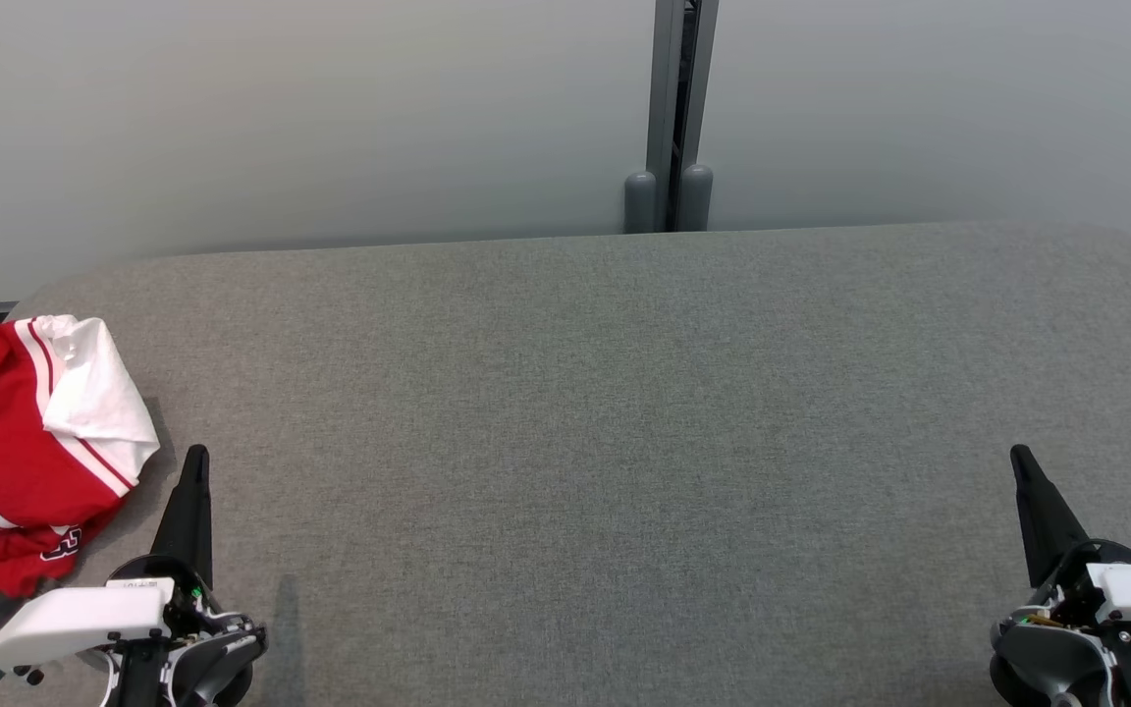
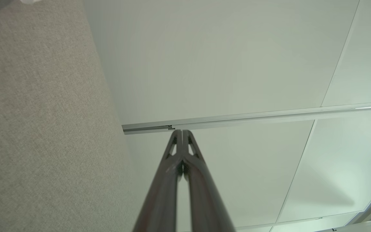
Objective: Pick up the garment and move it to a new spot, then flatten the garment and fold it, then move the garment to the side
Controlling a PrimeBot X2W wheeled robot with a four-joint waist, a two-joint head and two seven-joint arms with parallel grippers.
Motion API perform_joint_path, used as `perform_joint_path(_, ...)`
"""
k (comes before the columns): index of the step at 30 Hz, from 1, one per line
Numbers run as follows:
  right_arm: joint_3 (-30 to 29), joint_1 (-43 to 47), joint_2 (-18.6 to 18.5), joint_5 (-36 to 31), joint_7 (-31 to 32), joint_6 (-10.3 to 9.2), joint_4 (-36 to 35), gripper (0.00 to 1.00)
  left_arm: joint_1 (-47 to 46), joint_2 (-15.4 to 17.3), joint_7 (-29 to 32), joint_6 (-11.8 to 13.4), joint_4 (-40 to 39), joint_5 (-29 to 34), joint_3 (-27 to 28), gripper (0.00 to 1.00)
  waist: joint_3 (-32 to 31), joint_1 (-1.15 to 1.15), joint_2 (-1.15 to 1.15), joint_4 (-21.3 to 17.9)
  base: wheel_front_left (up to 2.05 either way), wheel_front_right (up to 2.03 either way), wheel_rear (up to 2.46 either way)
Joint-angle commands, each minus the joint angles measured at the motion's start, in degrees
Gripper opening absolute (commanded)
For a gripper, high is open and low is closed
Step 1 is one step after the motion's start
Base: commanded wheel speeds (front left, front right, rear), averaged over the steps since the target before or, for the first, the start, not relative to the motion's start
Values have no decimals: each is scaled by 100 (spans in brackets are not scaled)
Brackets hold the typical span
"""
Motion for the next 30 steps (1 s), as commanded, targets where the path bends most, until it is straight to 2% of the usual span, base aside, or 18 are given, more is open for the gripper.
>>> perform_joint_path(1,-4,49,-53,12,16,5,-17,0,-65,33,16,-21,-18,-6,18,0,0,0,0,0,0,0,0)
perform_joint_path(2,-4,49,-53,12,16,5,-17,0,-65,33,16,-20,-18,-6,18,0,0,0,0,0,0,0,0)
perform_joint_path(3,0,0,0,0,-1,0,2,100,0,-1,-1,0,2,0,0,100,0,0,0,0,0,0,0)
perform_joint_path(7,12,144,93,-3,-4,-7,198,100,184,-76,-7,1,205,1,-17,100,2,0,0,0,0,0,0)
perform_joint_path(15,244,37,-2,-268,-241,-5,164,100,68,-40,-244,0,299,352,-114,100,15,0,0,0,0,0,0)
perform_joint_path(24,307,-90,-35,-1047,-486,-3,198,100,-39,-38,-486,-1,350,1310,-118,100,32,0,0,-3,0,0,0)
perform_joint_path(30,314,-161,-33,-1904,-657,-2,175,100,-106,-37,-657,-2,370,2170,-136,100,43,0,0,-5,0,0,0)
